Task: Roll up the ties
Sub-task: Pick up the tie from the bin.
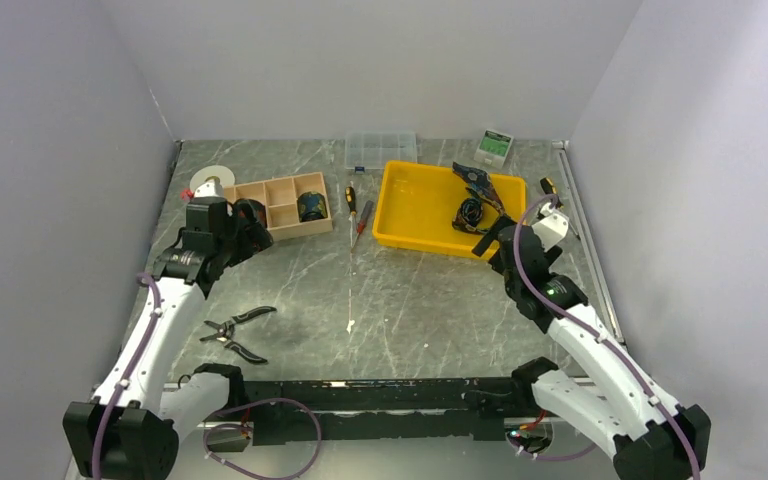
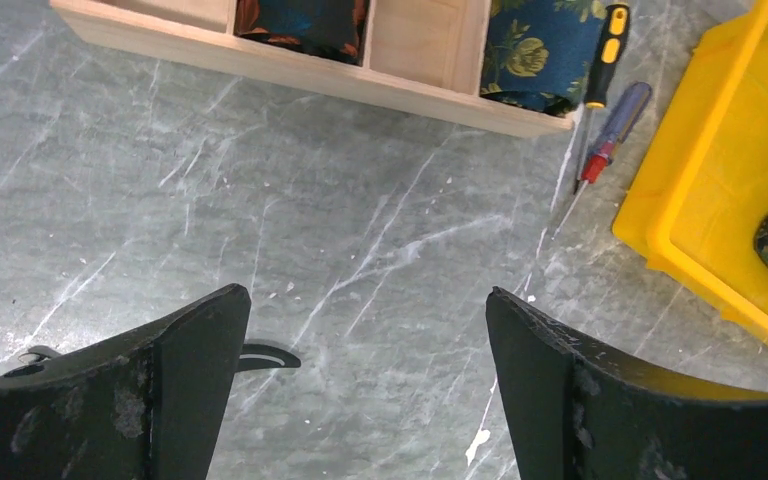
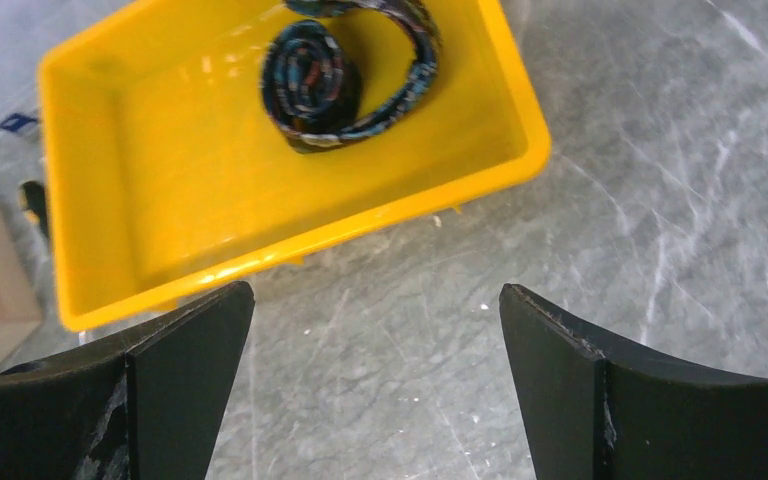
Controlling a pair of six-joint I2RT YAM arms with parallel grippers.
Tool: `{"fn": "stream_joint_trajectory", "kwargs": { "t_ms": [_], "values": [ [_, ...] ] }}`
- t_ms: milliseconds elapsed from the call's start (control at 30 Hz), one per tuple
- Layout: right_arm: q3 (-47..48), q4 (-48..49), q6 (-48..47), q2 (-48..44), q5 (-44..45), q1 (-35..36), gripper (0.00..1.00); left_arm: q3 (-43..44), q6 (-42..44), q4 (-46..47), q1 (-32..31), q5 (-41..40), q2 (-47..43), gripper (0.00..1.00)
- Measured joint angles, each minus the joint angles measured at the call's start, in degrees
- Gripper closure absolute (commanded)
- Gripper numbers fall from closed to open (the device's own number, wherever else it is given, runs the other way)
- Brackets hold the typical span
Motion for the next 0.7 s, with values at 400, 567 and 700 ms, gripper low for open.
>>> {"fn": "stream_joint_trajectory", "kwargs": {
  "t_ms": [400,567,700],
  "values": [
    [-2.99,9.77,-9.97,-7.89,-10.8,0.07,0.0,0.0,1.79,1.38,-1.33,1.09,-3.28,0.06],
    [0.17,10.27,-11.85,-2.86,-13.46,0.07,0.03,-0.17,1.7,1.86,-1.88,1.95,-5.73,0.06],
    [8.79,10.47,-13.22,9.62,-11.54,-0.07,0.06,-0.33,1.73,2.84,-2.8,1.92,-8.24,0.06]
  ]
}}
